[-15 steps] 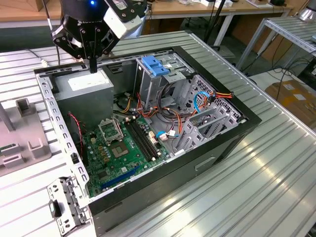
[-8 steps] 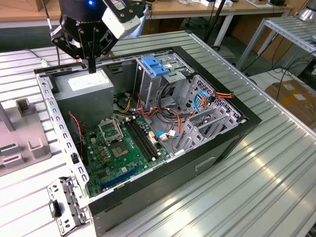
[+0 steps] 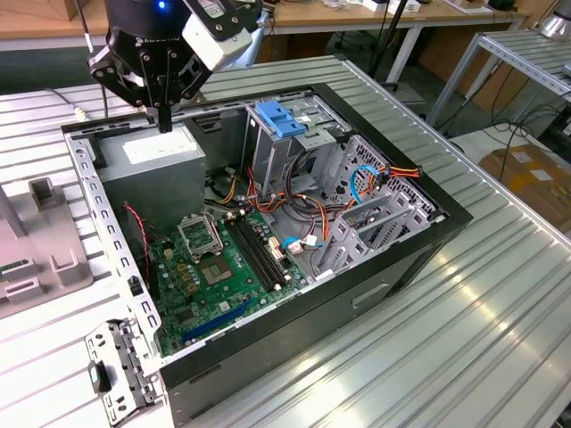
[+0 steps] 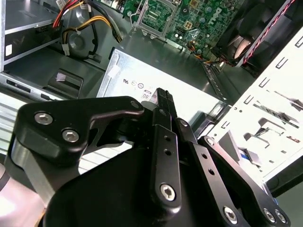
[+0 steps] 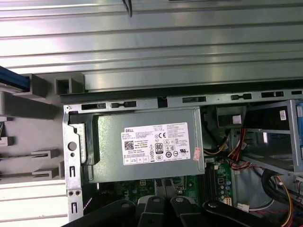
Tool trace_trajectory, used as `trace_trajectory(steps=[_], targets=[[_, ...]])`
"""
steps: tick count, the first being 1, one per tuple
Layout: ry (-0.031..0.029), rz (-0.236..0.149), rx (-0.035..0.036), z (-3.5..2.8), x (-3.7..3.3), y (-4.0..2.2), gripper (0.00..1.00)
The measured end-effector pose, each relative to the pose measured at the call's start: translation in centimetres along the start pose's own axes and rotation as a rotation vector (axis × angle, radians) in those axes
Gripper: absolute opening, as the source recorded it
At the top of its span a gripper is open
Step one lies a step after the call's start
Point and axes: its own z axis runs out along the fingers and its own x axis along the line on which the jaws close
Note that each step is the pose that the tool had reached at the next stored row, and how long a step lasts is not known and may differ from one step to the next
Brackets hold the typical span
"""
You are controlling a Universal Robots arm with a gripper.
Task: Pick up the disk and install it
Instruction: 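Reach for the disk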
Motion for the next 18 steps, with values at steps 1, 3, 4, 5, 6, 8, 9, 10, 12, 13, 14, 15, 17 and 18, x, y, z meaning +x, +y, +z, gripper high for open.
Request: trace_trajectory(steps=[1, 3, 4, 5, 6, 8, 9, 10, 12, 13, 14, 15, 17, 18], targets=[[0.0, 0.0, 0.0, 0.0, 0.04, 0.0, 0.11], [0.0, 0.0, 0.0, -0.01, 0.11, -0.01, 0.11], [0.0, 0.0, 0.0, -0.01, 0.19, -0.01, 0.11], [0.0, 0.0, 0.0, -0.01, 0.26, -0.02, 0.11], [0.0, 0.0, 0.0, -0.01, 0.3, -0.02, 0.11], [0.0, 0.0, 0.0, -0.01, 0.37, -0.03, 0.11], [0.0, 0.0, 0.0, -0.01, 0.42, -0.03, 0.11], [0.0, 0.0, 0.0, -0.01, 0.52, -0.04, 0.11], [0.0, 0.0, 0.0001, -0.02, 0.66, -0.05, 0.11], [0.0, 0.0, 0.0001, -0.02, 0.75, -0.06, 0.11], [0.0, 0.0, 0.0, -0.02, 0.85, -0.06, 0.11], [0.0, 0.0, 0.0, -0.03, 0.96, -0.07, 0.11], [-0.0001, 0.0, -0.0001, -0.03, 1.2, -0.09, 0.11], [0.0, 0.0, 0.0, -0.04, 1.3, -0.1, 0.11]])
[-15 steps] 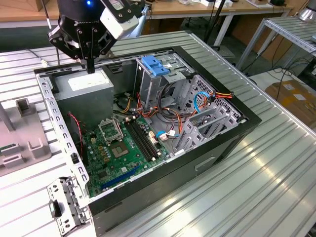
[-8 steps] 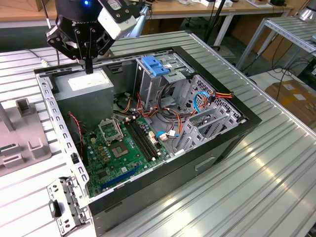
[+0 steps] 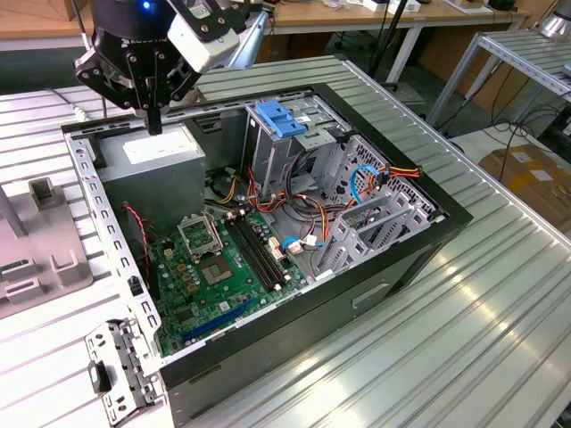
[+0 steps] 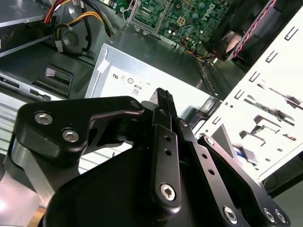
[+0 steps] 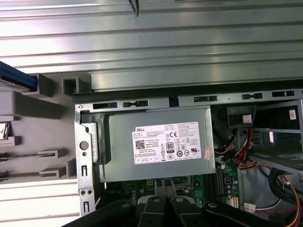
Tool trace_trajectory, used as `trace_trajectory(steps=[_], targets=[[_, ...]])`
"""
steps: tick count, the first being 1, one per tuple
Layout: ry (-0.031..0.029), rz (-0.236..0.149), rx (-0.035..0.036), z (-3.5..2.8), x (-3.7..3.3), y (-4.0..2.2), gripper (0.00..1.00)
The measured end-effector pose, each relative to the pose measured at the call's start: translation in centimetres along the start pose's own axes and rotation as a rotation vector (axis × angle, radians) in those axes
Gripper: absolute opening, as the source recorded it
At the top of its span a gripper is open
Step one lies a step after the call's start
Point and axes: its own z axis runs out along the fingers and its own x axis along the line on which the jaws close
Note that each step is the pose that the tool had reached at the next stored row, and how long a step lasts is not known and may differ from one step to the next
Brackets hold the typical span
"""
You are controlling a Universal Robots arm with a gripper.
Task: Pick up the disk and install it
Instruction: 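Reach for the disk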
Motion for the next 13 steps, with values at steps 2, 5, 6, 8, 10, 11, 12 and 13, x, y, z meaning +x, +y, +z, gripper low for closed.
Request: trace_trajectory(steps=[2, 5, 6, 8, 10, 11, 12, 13], targets=[[0.0001, 0.0, 0.0001, -0.01, 0.15, -0.01, 0.11], [0.0, 0.0, -0.0001, 0.0, 0.31, -0.02, 0.11], [0.0, 0.0, 0.0, -0.01, 0.35, -0.03, 0.11], [0.0, 0.0, 0.0, 0.0, 0.4, -0.03, 0.11], [0.0, 0.0, 0.0, 0.0, 0.45, -0.03, 0.11], [0.0, 0.0, 0.0, 0.0, 0.5, -0.04, 0.11], [0.0, 0.0, -0.0001, 0.0, 0.55, -0.04, 0.11], [0.0, 0.0, 0.0, 0.0, 0.6, -0.05, 0.11]])
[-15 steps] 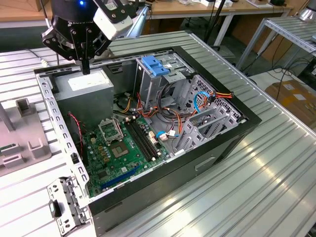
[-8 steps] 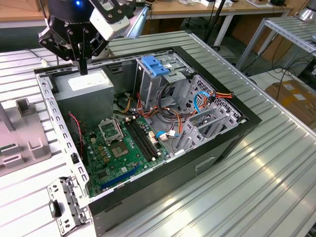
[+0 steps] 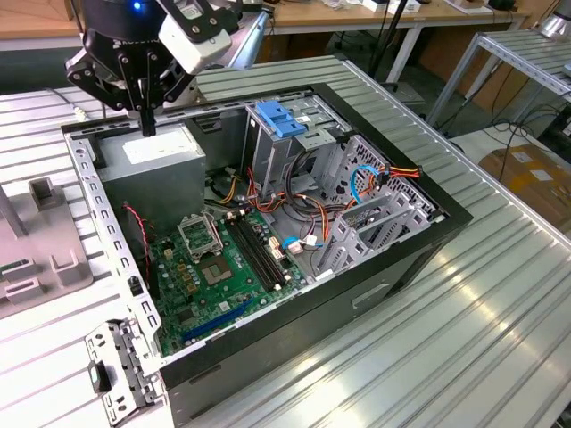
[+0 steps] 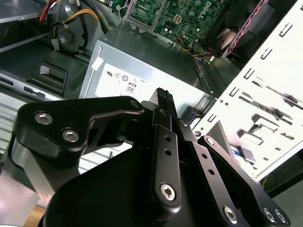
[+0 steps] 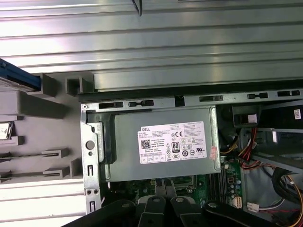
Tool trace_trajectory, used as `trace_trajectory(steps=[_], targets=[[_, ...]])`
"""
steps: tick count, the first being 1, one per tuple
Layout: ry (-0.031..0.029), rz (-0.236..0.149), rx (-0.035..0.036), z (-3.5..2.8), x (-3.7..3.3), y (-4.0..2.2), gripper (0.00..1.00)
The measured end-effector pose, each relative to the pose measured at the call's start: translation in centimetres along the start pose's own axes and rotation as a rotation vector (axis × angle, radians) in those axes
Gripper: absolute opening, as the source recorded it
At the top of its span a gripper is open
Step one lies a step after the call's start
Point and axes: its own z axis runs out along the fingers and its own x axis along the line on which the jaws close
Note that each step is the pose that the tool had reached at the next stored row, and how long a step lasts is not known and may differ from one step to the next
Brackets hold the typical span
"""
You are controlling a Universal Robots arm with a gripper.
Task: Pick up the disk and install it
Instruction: 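Reach for the disk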
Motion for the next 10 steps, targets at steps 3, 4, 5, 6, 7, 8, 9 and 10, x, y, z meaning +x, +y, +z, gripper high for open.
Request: trace_trajectory(steps=[3, 4, 5, 6, 7, 8, 9, 10], targets=[[0.0, 0.0, 0.0, -0.01, 0.27, -0.02, 0.11], [0.0, 0.0, 0.0, -0.01, 0.32, -0.02, 0.11], [-0.0001, 0.0, -0.0001, 0.0, 0.36, -0.02, 0.11], [0.0, 0.0, 0.0, -0.01, 0.41, -0.03, 0.11], [0.0, 0.0, 0.0, -0.01, 0.45, -0.03, 0.11], [0.0, 0.0, 0.0, -0.01, 0.52, -0.04, 0.11], [0.0, 0.0, 0.0, -0.01, 0.59, -0.05, 0.11], [0.0001, 0.0, 0.0, -0.02, 0.67, -0.05, 0.11]])
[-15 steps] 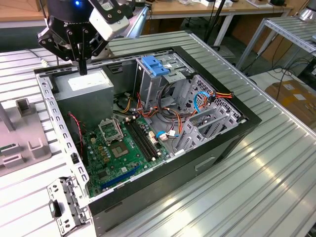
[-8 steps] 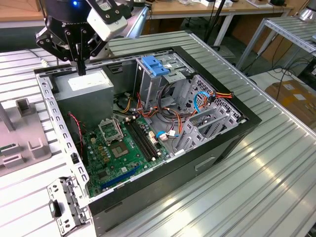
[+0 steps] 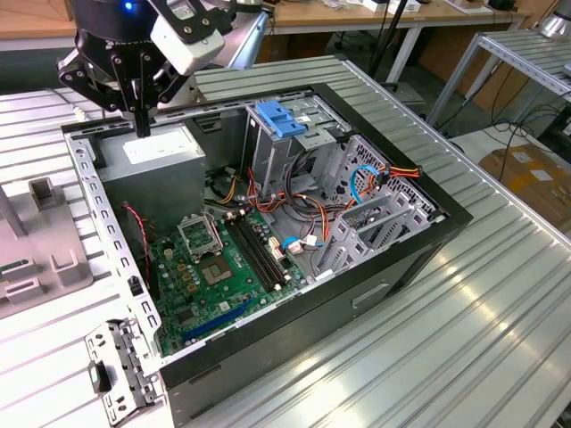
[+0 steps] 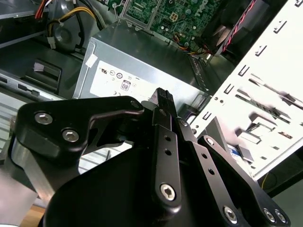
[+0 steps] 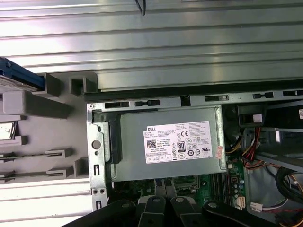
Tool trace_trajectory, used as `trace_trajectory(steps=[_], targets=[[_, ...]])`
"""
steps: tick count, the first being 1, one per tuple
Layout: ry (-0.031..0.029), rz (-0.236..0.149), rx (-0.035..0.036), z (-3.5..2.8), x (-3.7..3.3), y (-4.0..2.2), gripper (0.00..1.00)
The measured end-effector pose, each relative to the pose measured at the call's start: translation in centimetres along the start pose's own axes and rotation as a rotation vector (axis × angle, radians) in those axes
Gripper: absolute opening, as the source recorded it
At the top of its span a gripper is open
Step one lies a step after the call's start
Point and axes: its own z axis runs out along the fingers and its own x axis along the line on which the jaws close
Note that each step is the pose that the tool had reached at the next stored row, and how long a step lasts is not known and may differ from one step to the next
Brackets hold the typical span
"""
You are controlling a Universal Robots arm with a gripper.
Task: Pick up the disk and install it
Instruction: 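Reach for the disk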
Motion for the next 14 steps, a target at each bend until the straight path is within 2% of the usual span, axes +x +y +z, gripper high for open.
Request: trace_trajectory(steps=[14], targets=[[0.0, 0.0, 0.0, -0.02, 1.0, -0.08, 0.11]])
